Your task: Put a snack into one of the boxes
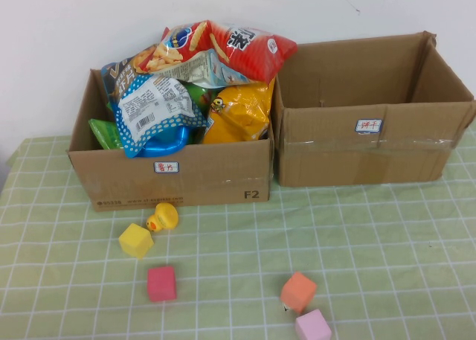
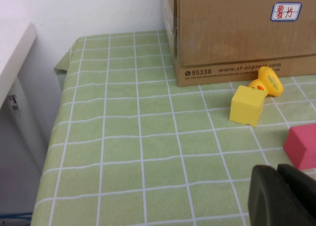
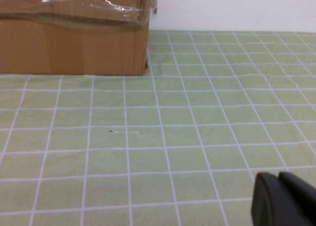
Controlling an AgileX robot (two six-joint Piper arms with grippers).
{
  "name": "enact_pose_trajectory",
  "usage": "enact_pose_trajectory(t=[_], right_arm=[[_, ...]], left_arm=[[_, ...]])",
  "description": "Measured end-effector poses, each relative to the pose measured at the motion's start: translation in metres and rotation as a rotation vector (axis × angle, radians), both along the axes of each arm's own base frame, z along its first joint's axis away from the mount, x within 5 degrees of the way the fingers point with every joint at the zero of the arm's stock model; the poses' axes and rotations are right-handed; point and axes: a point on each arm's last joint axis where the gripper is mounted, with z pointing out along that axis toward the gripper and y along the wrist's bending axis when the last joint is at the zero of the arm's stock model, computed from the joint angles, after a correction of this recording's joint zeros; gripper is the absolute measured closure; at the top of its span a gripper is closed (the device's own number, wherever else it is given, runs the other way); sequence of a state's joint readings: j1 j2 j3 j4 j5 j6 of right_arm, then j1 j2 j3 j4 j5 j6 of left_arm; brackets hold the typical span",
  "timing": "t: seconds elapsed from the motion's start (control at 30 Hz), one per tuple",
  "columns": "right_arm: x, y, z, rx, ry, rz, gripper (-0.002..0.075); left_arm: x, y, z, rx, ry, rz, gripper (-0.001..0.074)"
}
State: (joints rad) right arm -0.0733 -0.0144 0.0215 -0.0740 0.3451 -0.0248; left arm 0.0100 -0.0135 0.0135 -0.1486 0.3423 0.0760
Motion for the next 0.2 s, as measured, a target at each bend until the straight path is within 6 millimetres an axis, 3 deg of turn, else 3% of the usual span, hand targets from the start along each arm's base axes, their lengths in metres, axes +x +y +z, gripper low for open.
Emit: enact_pose_trajectory(t=[0.2], right_arm=[[-0.0003,0.0000,-0.0002,-0.001,0.008,0.000,0.0728]], left_arm=[[0.0000,0.0000,0.0000,0.000,0.000,0.000,0.0736]])
